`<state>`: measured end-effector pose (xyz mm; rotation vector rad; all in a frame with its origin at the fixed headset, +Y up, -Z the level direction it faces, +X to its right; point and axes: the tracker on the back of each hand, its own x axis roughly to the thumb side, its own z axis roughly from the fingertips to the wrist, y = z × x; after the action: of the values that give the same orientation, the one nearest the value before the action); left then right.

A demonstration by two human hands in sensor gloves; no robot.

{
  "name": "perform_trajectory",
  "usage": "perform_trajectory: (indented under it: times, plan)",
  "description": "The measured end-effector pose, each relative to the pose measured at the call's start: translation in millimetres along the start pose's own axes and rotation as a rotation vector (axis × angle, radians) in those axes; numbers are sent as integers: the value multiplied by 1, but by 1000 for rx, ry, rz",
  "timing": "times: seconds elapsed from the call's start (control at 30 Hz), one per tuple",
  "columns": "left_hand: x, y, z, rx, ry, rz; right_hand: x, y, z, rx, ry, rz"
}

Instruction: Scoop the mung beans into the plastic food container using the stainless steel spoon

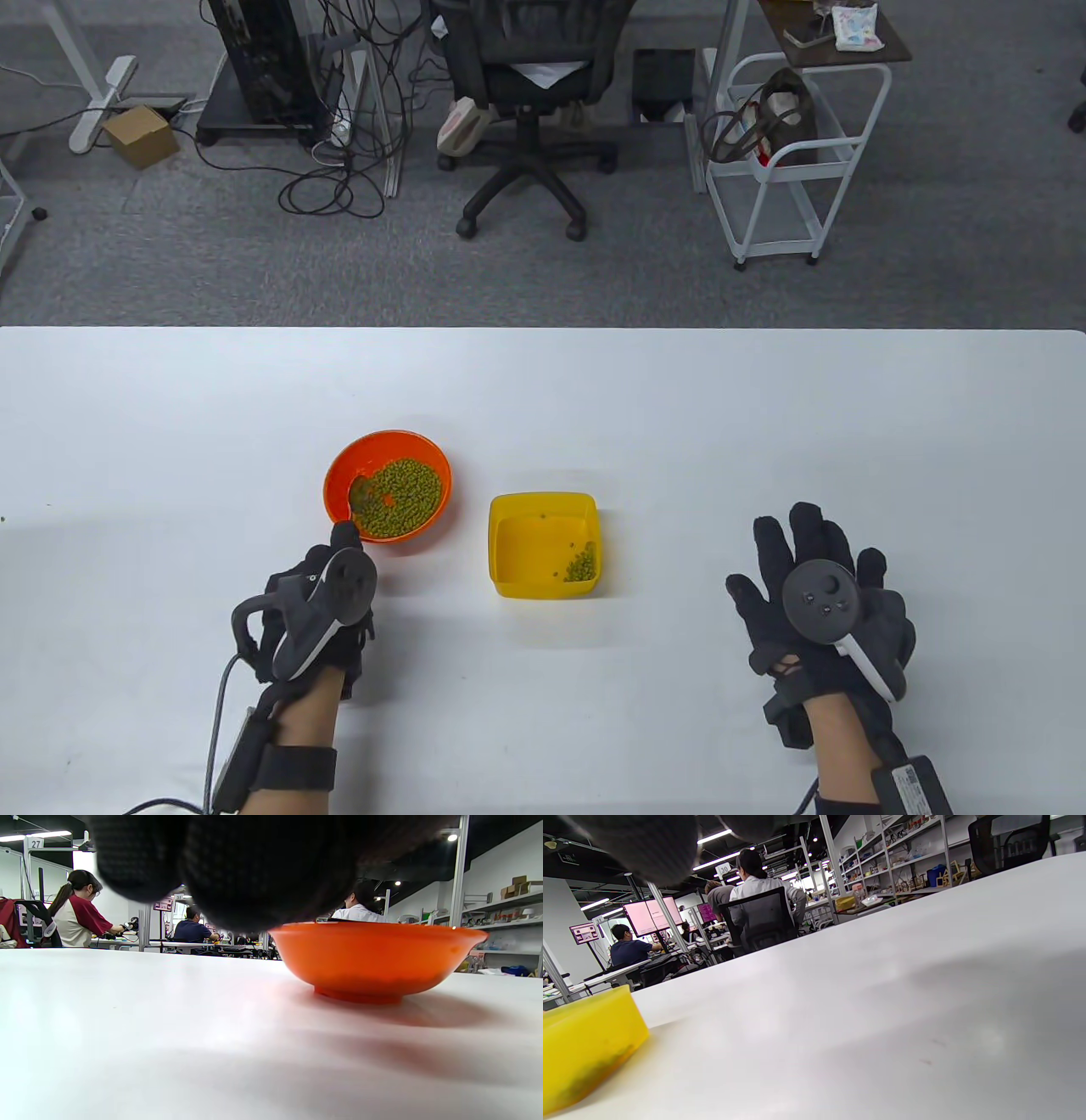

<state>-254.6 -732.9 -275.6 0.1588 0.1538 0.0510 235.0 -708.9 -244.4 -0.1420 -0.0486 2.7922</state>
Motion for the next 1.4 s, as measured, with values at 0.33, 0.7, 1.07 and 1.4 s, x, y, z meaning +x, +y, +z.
perform_trajectory:
  times: [0.33,0.7,1.07,1.4]
  plan:
    - [-7,-8,-1,-125,79,399,0,0,0,0,0,0]
    - [-8,-17,-3,-253,136,622,1,0,0,9,-1,1]
    - [-18,-28,-2,-353,217,967,1,0,0,13,-2,-4]
    - [-30,-40,4,-345,373,1303,0,1,0,18,-2,-7]
